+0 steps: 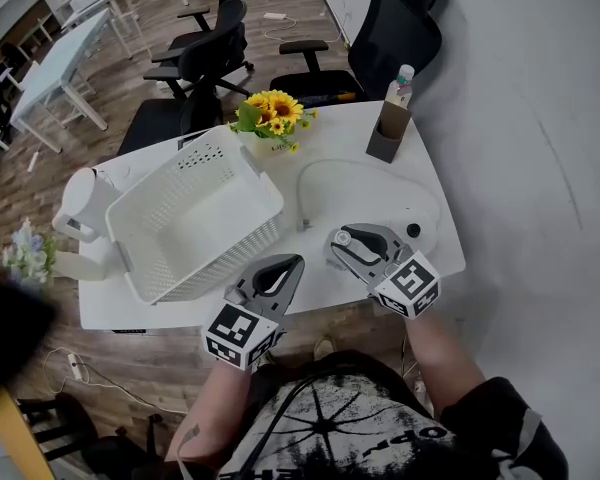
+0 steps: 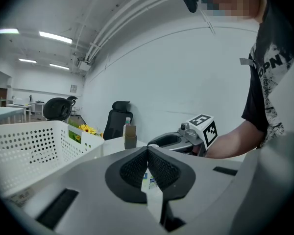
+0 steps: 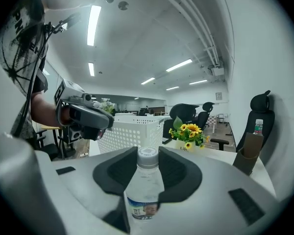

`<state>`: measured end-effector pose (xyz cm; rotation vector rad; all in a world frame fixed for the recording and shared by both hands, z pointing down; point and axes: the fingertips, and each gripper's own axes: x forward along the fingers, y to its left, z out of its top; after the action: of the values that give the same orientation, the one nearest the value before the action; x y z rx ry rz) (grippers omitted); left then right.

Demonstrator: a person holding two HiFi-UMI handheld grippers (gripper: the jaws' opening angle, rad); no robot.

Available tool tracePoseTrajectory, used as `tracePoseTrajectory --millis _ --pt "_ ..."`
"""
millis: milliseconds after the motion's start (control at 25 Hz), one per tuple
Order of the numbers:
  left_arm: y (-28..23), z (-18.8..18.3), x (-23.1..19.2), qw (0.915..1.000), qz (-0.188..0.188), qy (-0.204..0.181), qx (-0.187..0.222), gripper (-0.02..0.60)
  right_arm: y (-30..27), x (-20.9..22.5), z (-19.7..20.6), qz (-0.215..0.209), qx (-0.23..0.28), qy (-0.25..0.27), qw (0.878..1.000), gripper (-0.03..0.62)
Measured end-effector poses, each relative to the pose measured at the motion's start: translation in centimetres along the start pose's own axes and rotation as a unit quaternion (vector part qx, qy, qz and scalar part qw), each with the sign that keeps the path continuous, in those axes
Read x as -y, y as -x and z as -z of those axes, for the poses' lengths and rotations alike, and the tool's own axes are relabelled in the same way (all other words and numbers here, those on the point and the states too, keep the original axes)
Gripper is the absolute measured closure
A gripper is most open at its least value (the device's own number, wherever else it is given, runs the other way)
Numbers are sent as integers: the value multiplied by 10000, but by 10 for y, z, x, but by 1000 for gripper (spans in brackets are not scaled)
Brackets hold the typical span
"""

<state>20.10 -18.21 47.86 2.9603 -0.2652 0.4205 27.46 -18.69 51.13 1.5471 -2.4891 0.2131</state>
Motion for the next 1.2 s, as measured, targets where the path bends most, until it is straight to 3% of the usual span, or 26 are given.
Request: tracePoseTrajectory --millis 440,1200 --pt "-13 4 5 9998 157 -40 -105 571 5 -3 7 -216 133 58 9997 446" --pt "-4 -13 2 9992 284 -264 82 572 9 -1 11 252 -2 -182 9995 445"
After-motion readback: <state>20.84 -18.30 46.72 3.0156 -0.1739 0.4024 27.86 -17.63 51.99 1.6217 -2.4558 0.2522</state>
